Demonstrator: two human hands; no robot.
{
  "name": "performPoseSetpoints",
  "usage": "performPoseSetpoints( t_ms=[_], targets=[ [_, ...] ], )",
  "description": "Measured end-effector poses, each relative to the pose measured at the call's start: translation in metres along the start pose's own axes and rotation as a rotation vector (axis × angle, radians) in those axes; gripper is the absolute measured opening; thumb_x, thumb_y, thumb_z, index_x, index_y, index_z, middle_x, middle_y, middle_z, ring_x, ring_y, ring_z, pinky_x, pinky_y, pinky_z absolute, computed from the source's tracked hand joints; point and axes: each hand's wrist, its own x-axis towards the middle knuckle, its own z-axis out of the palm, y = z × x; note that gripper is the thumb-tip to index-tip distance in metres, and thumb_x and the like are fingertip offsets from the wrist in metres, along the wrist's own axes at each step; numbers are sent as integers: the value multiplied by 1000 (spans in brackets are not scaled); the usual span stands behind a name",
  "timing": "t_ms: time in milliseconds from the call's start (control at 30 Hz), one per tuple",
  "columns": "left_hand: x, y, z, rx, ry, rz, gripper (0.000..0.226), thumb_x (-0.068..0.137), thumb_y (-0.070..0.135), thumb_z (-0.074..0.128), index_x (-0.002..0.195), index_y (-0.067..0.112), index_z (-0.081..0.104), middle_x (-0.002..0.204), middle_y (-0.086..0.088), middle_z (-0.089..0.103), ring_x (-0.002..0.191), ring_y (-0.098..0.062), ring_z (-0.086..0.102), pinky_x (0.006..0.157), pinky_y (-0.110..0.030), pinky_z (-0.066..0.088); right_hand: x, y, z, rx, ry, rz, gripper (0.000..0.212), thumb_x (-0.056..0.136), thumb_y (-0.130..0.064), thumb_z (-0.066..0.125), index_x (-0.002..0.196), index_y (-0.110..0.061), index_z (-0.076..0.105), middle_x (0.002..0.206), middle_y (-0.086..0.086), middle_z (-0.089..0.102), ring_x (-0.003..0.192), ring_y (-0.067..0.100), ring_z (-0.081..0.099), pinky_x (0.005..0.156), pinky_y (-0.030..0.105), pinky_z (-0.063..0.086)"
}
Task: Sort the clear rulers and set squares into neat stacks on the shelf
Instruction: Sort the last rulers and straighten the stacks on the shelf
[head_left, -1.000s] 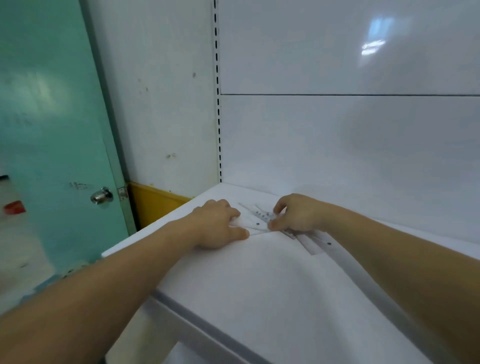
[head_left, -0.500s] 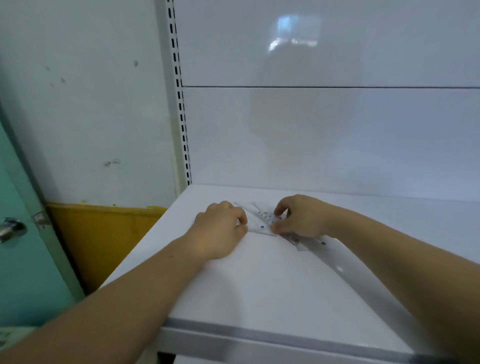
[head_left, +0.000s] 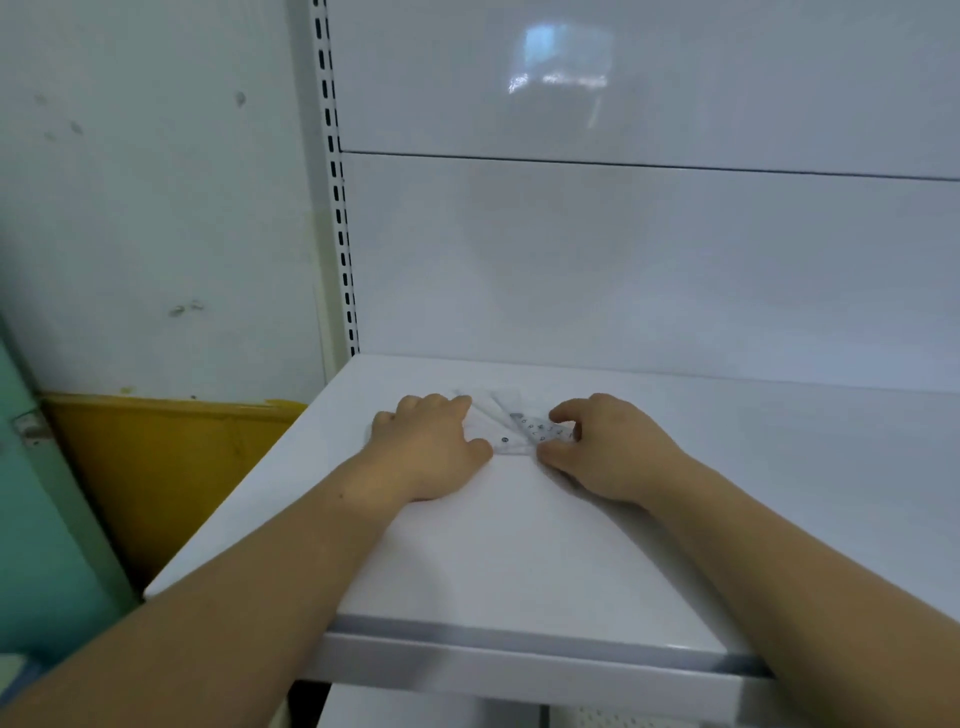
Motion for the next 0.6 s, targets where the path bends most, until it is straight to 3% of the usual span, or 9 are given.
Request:
performPoseSetpoints(
  t_ms=[133,200,333,433,500,600],
  targets=[
    [-1,1,1,94,32,-87,54,91,57,34,124,19,51,131,-4,41,123,-25,32,95,-40,29,4,0,-6,-58,30,10,40,87,-42,50,124,-29,58,120,0,51,109,20,52,81,29,42],
    [-3,2,2,66,53,-103,55,91,59,37,121,17,54,125,-5,42,120,-26,34,94,-39,33,6,-1,-9,-60,-1,-6,41,84,-40,54,124,-30,58,116,-2,54,109,18,52,82,28,42],
    [-4,-1,0,-67,60,-108,58,88,58,48,128,16,52,127,-7,42,122,-27,34,100,-41,36,10,-8,-7,27,-107,-80,46,81,-36,59,127,-31,57,103,-8,54,94,10,49,84,25,43],
    [-2,-2,-4,-196,24,-152,60,82,56,60,128,19,49,129,-6,42,124,-26,36,102,-38,36,13,-8,-8,82,-152,-102,45,80,-37,61,125,-32,58,96,-12,63,79,3,55,76,22,44],
    [0,-2,-6,-299,1,-189,56,78,51,68,119,20,46,123,-4,46,118,-25,43,100,-39,39,13,-6,-10,124,-184,-104,43,79,-37,62,122,-32,58,81,-10,67,71,1,59,66,19,46],
    [-4,-3,-5,-421,39,-156,46,81,42,68,108,20,37,106,-2,55,101,-25,55,94,-42,44,15,-4,-13,135,-183,-106,44,79,-38,64,123,-31,58,80,-8,67,71,1,60,62,15,44]
  ],
)
